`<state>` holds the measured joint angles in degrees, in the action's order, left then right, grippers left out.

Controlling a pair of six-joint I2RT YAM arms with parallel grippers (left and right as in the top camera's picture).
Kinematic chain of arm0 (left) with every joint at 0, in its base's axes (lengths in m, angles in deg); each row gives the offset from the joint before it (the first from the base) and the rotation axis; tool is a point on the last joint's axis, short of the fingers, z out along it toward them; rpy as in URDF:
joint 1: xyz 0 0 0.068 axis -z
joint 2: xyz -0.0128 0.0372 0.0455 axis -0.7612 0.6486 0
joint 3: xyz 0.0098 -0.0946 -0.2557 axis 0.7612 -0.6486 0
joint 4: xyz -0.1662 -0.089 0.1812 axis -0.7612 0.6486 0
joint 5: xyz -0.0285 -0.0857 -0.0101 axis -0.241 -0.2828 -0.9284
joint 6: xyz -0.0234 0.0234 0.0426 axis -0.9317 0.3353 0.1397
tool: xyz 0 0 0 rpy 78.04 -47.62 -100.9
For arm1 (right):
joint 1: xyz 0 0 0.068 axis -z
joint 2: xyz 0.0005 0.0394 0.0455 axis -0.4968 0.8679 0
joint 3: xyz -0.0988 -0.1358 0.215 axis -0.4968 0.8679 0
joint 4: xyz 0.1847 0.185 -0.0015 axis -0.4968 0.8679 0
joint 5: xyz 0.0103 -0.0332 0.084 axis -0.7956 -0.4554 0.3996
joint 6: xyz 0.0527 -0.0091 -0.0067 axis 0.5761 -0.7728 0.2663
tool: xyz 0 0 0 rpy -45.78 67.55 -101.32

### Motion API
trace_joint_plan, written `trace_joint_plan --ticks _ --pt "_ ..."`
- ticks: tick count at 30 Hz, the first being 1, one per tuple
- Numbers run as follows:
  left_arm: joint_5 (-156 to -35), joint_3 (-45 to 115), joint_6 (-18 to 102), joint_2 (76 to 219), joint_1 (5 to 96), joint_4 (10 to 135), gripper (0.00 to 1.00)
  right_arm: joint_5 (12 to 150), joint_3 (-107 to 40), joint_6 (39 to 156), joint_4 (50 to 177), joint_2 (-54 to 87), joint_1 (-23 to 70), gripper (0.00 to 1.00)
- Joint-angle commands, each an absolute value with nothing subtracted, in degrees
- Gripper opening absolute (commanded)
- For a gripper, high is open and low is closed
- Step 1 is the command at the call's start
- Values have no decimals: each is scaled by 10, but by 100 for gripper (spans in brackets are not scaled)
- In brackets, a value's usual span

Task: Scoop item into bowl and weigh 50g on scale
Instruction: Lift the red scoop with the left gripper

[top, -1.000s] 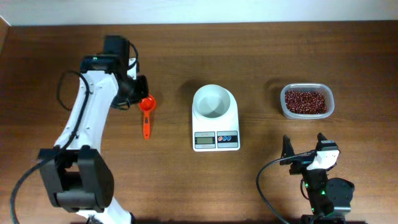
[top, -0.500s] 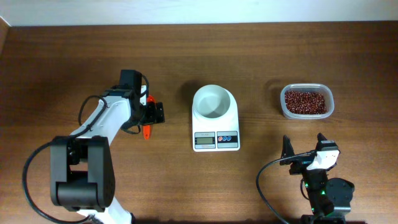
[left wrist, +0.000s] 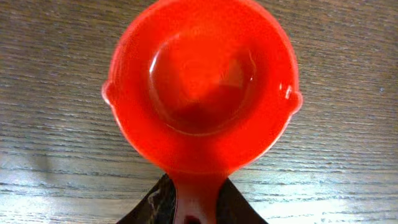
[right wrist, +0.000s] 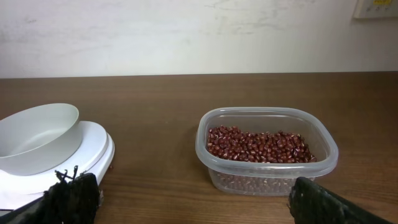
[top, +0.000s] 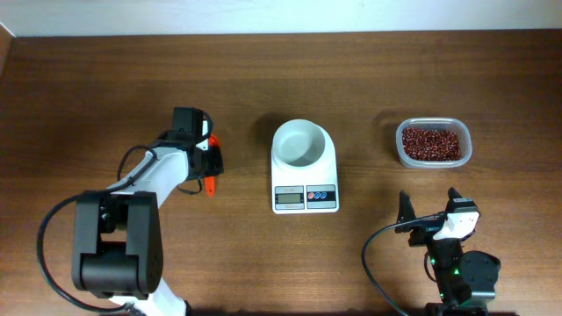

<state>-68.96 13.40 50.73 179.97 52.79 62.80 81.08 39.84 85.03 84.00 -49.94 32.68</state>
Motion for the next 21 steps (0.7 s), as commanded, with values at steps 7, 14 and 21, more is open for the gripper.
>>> trace_joint_plan --ticks 7,14,21 --pt "-692 125 510 1798 529 623 42 810 401 855 843 -502 324 99" --pt "-707 125 510 1798 529 623 38 810 401 855 843 -502 324 99" --pt "-696 125 497 1798 529 623 53 810 401 855 843 -502 324 99"
